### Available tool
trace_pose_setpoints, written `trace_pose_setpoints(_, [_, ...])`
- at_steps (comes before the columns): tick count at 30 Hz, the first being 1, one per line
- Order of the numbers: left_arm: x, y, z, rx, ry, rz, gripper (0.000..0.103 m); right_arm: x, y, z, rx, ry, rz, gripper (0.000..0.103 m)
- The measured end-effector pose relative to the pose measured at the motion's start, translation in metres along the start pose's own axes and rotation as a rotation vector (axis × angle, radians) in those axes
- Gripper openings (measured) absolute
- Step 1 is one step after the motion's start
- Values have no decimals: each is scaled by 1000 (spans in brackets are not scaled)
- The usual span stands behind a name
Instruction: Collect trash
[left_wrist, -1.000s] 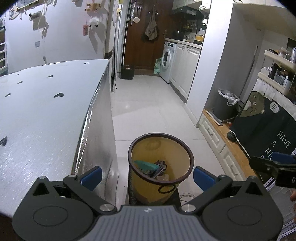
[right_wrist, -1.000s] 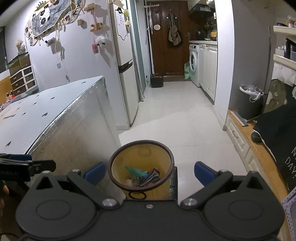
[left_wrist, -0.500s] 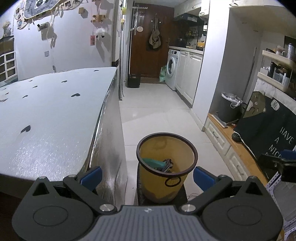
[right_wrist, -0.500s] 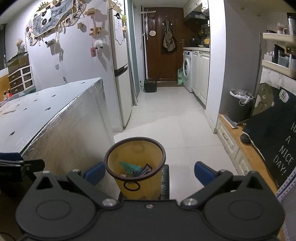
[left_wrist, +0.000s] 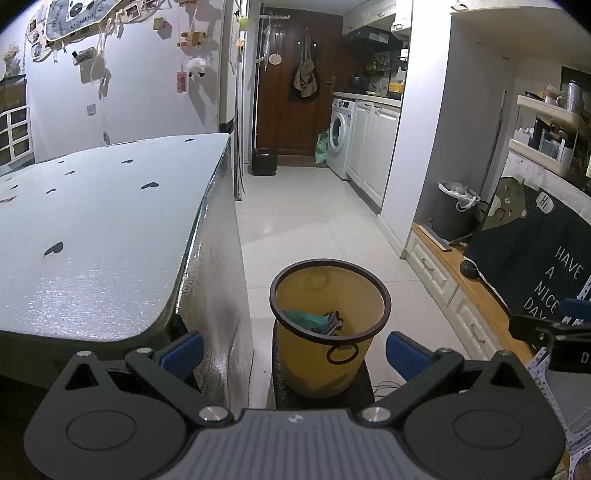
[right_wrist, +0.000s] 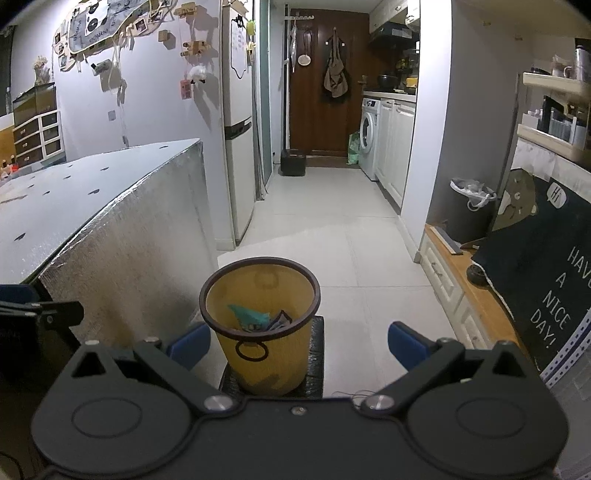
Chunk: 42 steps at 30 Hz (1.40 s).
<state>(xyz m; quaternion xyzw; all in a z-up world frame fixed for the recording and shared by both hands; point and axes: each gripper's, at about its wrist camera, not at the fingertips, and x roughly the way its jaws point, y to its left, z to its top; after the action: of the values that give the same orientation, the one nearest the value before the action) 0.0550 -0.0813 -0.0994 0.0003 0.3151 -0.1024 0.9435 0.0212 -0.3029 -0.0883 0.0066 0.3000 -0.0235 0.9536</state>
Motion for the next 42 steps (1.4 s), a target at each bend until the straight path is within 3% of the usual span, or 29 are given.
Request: trace_pose_setpoints(42, [-4,1,-4,-1,-8,-8,103,-5,-1,-3,15,-9,-9,103])
